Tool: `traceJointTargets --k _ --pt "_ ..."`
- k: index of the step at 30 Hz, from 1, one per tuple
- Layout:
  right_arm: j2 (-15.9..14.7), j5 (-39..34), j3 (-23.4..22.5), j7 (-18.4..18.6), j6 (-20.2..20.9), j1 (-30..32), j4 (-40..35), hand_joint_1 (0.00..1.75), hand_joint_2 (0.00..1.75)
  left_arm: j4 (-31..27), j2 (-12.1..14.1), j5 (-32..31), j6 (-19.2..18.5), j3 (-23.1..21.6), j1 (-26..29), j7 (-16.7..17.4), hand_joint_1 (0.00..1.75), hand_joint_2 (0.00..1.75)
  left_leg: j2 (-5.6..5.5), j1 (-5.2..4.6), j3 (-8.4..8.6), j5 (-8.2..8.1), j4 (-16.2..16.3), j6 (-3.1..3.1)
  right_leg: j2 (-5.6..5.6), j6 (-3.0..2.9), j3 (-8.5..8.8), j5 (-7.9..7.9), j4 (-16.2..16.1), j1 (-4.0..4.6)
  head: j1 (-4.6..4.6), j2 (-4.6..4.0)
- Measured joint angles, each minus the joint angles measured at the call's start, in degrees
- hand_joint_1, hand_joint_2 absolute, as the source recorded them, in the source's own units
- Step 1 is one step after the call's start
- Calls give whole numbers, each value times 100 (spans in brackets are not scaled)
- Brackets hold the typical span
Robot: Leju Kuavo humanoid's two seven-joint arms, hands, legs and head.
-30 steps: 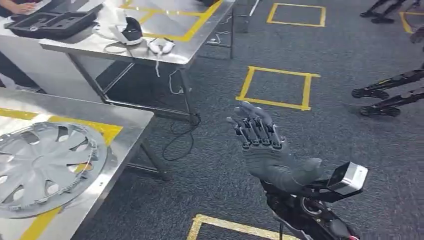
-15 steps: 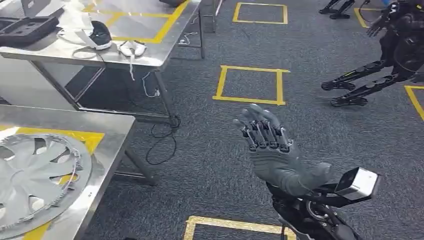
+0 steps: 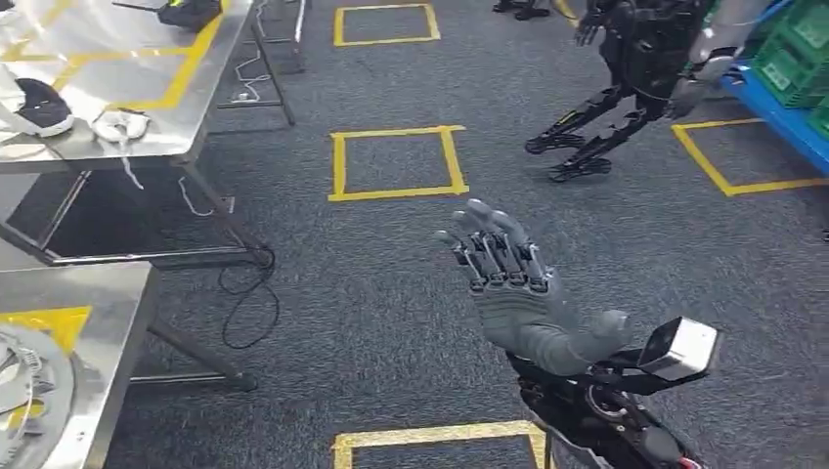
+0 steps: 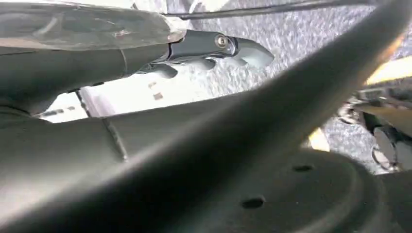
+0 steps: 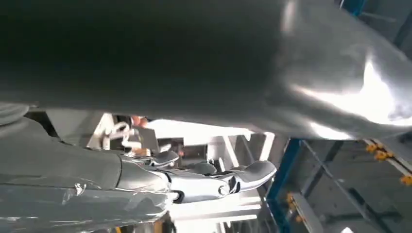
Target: Take the parts from the cabinet and place them on the table.
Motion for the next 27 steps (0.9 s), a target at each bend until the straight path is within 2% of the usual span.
traceJointTargets --k 1,2,3,4,5,6,7,8,9,10,11,12,13,14,15,16,17,18,20,21,22,23,24,25,26,27 --pt "2 0 0 0 2 -1 0 0 0 0 11 7 7 0 -4 0 0 0 -239 -17 222 209 -489 53 57 10 -3 6 0 -14 -22 0" --pt "2 0 0 -2 2 -5 0 0 0 2 35 11 18 0 -5 2 0 0 -511 -21 295 194 -741 87 109 35 -32 10 20 14 -26 0" --pt "2 -2 0 -2 2 1 0 0 0 0 31 17 17 0 -17 2 0 0 -392 -20 305 223 -776 53 183 55 -55 18 22 -1 -22 0" --pt "2 -2 2 -2 9 -1 0 0 0 0 31 20 17 0 -24 2 0 0 -343 -43 306 224 -775 52 227 87 -71 35 20 -24 -17 0" --pt "2 -2 2 -2 11 0 0 0 0 0 26 22 17 0 -35 2 0 0 -283 -59 314 225 -778 68 298 129 -75 51 -11 -41 -19 0" --pt "2 -4 0 -2 11 -5 0 0 0 0 20 22 17 0 -44 9 0 0 -205 -11 343 261 -844 110 377 171 -125 59 -13 -15 -18 0" --pt "2 -4 0 -4 11 8 -2 0 0 0 4 24 17 0 -37 9 0 0 -83 5 374 282 -884 117 208 175 -146 -3 82 -8 -9 0" --pt "2 -4 0 -11 11 -13 -2 0 0 0 11 24 18 0 -30 9 0 0 -44 6 389 283 -897 142 -103 210 -253 -195 328 16 60 0" --pt "2 -4 0 -9 11 -17 -2 0 0 0 13 24 22 0 -27 9 0 0 51 -5 396 273 -896 176 -279 253 -459 -459 784 -8 120 0" --pt "2 -4 2 -9 11 -3 -2 0 0 0 13 24 26 0 -20 9 0 0 135 -14 400 269 -894 179 -362 284 -705 -709 1333 -38 138 0" --pt "2 -4 2 -7 11 8 0 0 0 0 20 24 37 0 -16 9 0 0 209 -17 399 264 -893 178 -395 309 -889 -857 1740 -60 144 0" --pt "2 -4 2 -7 11 13 4 0 0 0 22 24 39 0 -12 9 0 0 291 -15 401 256 -890 167 -412 332 -972 -877 1932 -85 175 0" --pt "0 -7 0 -7 11 17 9 0 0 0 22 24 39 0 -12 9 0 0 365 -11 413 244 -889 152 -433 351 -905 -761 1808 -109 197 0" --pt "0 -7 0 -7 11 17 11 0 0 0 17 24 39 0 -16 9 0 0 428 -6 433 228 -888 133 -460 365 -704 -552 1449 -127 216 0" --pt "2 -7 2 -7 11 16 11 0 0 0 15 24 59 0 -21 9 0 0 495 6 469 204 -886 105 -531 370 -370 -267 842 -137 238 0" --pt "0 -7 0 -7 11 15 9 0 0 0 15 20 102 0 -24 7 0 0 552 9 505 175 -878 73 -711 372 -76 -54 315 -133 260 0" --pt "0 -7 0 -7 4 9 11 0 0 2 44 17 173 0 -23 7 0 0 592 -42 516 147 -869 30 -1038 360 43 -156 67 -54 311 0" --pt "2 -7 0 -7 -11 10 4 0 0 2 50 17 256 0 -28 7 0 0 636 -57 506 133 -838 2 -948 253 69 -116 44 -69 328 0" --pt "2 -4 -7 -2 -50 37 4 0 0 2 68 28 437 0 -33 7 0 0 759 -63 527 145 -861 -21 -813 181 32 -116 50 -29 219 0" --pt "2 9 -7 0 -50 34 2 0 0 2 79 48 505 0 -41 13 0 0 839 -41 546 134 -866 -60 -724 128 30 -100 39 -19 221 0" --pt "2 11 -4 0 -50 35 -17 0 0 2 109 61 563 2 -41 17 0 0 745 -8 548 44 -812 -125 -652 80 63 -72 -4 -55 223 0" --pt "2 11 -9 -2 -50 20 -24 0 0 2 140 65 601 2 -44 17 0 0 414 4 459 -124 -581 -138 -593 62 58 -62 -10 -53 171 0" --pt "2 11 -13 9 -50 9 -22 0 0 2 160 66 603 4 -47 17 0 0 235 9 267 -340 -176 -135 -544 23 48 -51 -9 -54 144 0" --pt "2 15 -9 11 -48 15 -22 0 0 2 173 66 614 4 -41 17 0 0 152 6 16 -551 311 -131 -476 6 38 -47 -9 -51 85 0" --pt "2 17 -7 15 -48 27 -20 0 0 2 199 66 632 4 -31 17 0 0 124 4 -225 -694 749 -131 -404 -7 31 -44 -9 -36 55 0" --pt "2 17 -7 17 -50 30 -11 0 0 2 221 74 656 4 -16 20 0 0 120 4 -394 -720 1023 -129 -319 -13 30 -42 -8 -25 33 0"
